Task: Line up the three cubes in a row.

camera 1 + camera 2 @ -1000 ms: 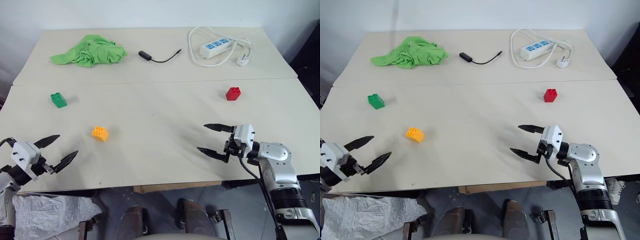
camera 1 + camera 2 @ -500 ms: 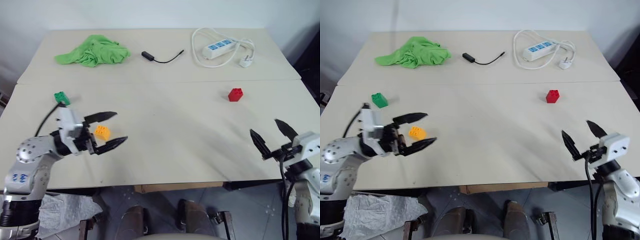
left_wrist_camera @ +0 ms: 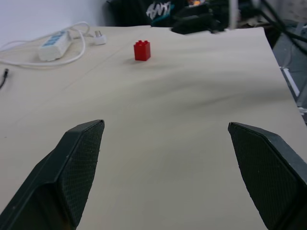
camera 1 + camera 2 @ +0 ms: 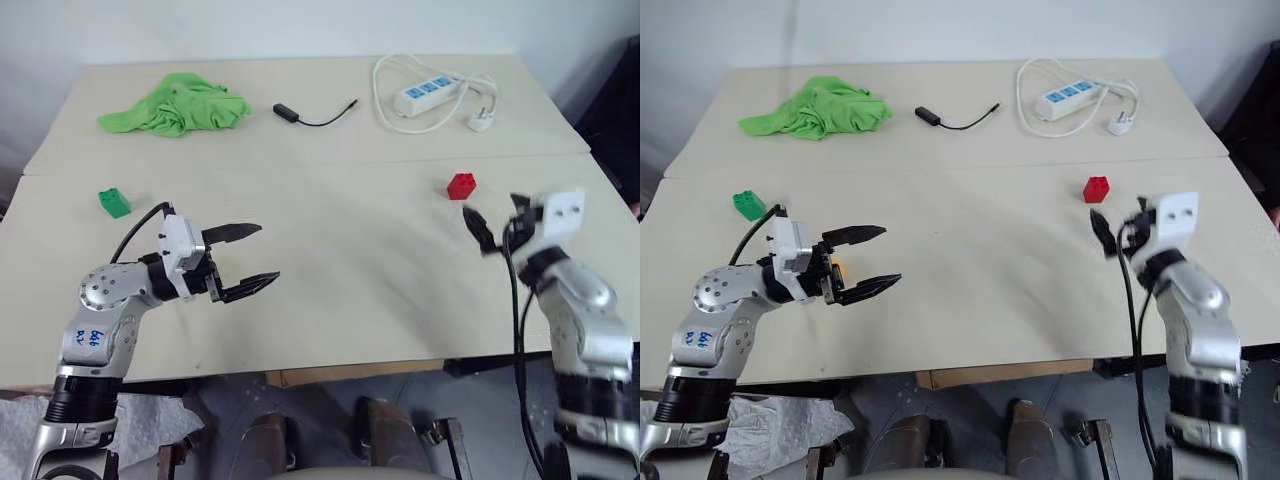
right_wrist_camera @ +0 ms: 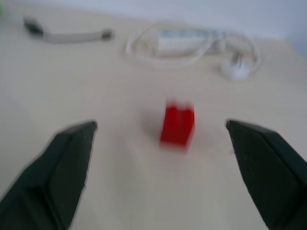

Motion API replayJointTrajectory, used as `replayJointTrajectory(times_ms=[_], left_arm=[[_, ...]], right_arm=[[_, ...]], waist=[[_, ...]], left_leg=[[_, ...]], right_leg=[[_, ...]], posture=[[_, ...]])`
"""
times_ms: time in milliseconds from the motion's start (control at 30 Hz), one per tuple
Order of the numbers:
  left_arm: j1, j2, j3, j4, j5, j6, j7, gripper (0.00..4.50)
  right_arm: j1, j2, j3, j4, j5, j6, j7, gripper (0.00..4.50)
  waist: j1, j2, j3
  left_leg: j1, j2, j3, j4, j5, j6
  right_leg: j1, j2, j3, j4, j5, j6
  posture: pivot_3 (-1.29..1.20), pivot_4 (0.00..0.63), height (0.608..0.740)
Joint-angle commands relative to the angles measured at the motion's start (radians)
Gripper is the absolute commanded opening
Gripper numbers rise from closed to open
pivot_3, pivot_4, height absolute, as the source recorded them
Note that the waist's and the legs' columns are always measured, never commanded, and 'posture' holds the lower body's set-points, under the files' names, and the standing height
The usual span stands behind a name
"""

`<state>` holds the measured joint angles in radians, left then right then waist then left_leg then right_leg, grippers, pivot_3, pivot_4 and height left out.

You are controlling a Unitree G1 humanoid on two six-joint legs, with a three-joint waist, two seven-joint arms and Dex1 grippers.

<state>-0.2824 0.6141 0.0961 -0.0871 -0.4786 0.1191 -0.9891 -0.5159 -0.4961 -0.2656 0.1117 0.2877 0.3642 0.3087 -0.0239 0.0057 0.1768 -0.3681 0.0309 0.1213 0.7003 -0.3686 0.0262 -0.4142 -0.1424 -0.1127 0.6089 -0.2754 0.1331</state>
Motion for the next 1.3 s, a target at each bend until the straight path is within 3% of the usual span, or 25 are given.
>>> replayJointTrajectory(times_ms=[33, 367, 633, 900, 933, 1067, 1200, 1300], left_arm=[[-0.001, -0.009, 0.004, -0.020, 0.015, -0.022, 0.012, 4.36], [0.052, -0.009, 0.030, -0.089, 0.006, -0.002, 0.045, 4.36], [0.055, -0.011, 0.030, -0.103, 0.009, 0.001, 0.063, 4.36], [0.055, -0.011, 0.027, -0.101, 0.010, -0.004, 0.067, 4.50], [0.056, -0.010, 0.028, -0.101, 0.011, -0.005, 0.067, 4.50], [0.056, -0.003, 0.036, -0.100, 0.010, -0.005, 0.065, 4.50], [0.068, 0.015, 0.052, -0.092, 0.008, -0.011, 0.049, 4.50], [0.078, 0.026, 0.065, -0.085, 0.007, -0.016, 0.041, 4.50]], right_arm=[[-0.109, 0.008, 0.012, 0.164, -0.067, -0.033, -0.077, 4.50], [-0.373, 0.007, 0.083, 0.686, -0.174, -0.208, -0.077, 4.50], [-0.426, 0.024, 0.084, 0.832, -0.170, -0.274, -0.040, 4.50], [-0.407, 0.040, 0.086, 0.795, -0.148, -0.279, 0.043, 1.91], [-0.404, 0.041, 0.085, 0.770, -0.130, -0.266, 0.092, 1.53], [-0.400, 0.021, 0.112, 0.681, -0.084, -0.191, 0.296, 1.53], [-0.379, -0.024, 0.245, 0.518, -0.054, -0.209, 0.722, 1.53], [-0.411, -0.038, 0.349, 0.532, -0.074, -0.364, 1.029, 1.53]], waist=[[0.001, 0.000, 0.000], [-0.010, 0.000, 0.000], [-0.012, 0.000, 0.000], [-0.011, 0.000, 0.000], [-0.011, 0.000, 0.000], [-0.011, 0.000, 0.000], [-0.011, 0.001, 0.000], [-0.010, 0.001, 0.000]], left_leg=[[-0.001, 0.000, 0.000, 0.000, 0.000, 0.000], [-0.002, -0.001, 0.002, -0.002, 0.000, 0.000], [-0.002, -0.001, 0.001, -0.002, 0.000, 0.000], [-0.002, 0.000, 0.001, -0.002, 0.000, 0.000], [-0.002, 0.000, 0.001, -0.002, 0.000, 0.000], [-0.002, 0.000, 0.001, -0.002, 0.000, 0.000], [-0.002, 0.000, 0.000, -0.002, 0.000, 0.000], [-0.002, 0.000, 0.000, -0.002, 0.000, 0.000]], right_leg=[[0.000, 0.000, -0.001, 0.000, 0.000, 0.000], [0.000, 0.001, -0.004, -0.003, 0.000, 0.000], [0.000, 0.001, -0.004, -0.003, 0.000, 0.000], [0.000, 0.001, -0.004, -0.003, 0.000, 0.000], [0.000, 0.001, -0.004, -0.003, 0.000, 0.000], [0.000, 0.001, -0.004, -0.003, 0.000, 0.000], [0.000, 0.001, -0.003, -0.003, 0.000, 0.000], [0.000, 0.001, -0.004, -0.003, 0.000, 0.000]], posture=[[0.00, 0.150, 0.740], [0.00, 0.150, 0.740], [0.00, 0.150, 0.740], [0.00, 0.150, 0.740], [0.00, 0.150, 0.740], [0.00, 0.150, 0.740], [0.00, 0.150, 0.740], [0.00, 0.150, 0.740]])
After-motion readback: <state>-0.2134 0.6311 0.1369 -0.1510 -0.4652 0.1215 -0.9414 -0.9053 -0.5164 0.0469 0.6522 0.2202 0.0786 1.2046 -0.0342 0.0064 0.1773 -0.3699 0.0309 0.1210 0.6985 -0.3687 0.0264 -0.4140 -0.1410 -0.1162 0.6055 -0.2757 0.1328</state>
